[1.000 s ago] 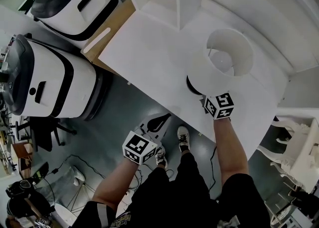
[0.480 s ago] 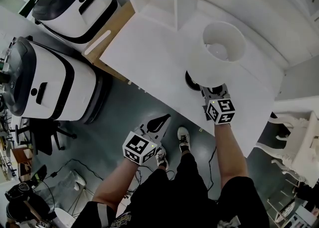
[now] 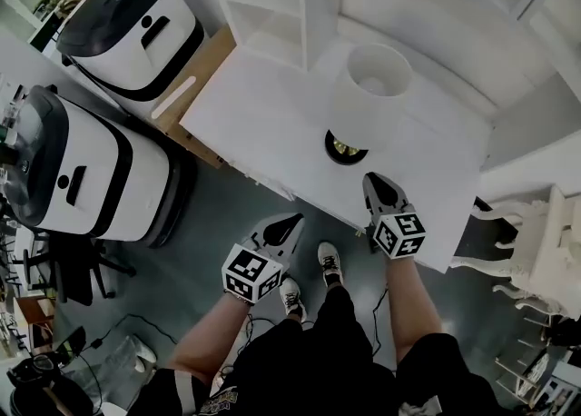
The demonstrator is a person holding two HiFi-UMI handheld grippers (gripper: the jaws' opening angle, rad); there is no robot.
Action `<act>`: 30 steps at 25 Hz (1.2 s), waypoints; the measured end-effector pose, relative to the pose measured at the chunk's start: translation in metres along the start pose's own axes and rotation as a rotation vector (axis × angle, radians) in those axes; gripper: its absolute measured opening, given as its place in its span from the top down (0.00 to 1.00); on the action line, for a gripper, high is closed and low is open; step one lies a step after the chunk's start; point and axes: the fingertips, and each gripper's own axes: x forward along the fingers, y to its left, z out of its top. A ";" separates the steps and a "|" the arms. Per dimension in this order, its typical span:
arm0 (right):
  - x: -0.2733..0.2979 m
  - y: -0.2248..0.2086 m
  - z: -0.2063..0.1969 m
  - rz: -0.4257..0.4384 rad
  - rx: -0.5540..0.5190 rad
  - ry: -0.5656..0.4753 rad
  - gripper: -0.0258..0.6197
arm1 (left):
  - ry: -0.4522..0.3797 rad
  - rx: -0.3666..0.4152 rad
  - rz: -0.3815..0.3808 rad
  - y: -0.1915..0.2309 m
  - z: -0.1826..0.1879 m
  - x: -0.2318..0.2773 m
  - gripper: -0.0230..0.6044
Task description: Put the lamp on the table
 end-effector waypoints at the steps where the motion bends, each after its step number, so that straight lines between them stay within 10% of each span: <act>1: -0.007 0.009 0.001 0.008 0.005 -0.002 0.90 | 0.000 0.002 0.000 -0.003 0.001 -0.004 0.95; 30: -0.174 0.193 0.011 0.044 -0.053 -0.017 0.92 | -0.065 -0.009 -0.100 -0.066 -0.015 -0.134 0.95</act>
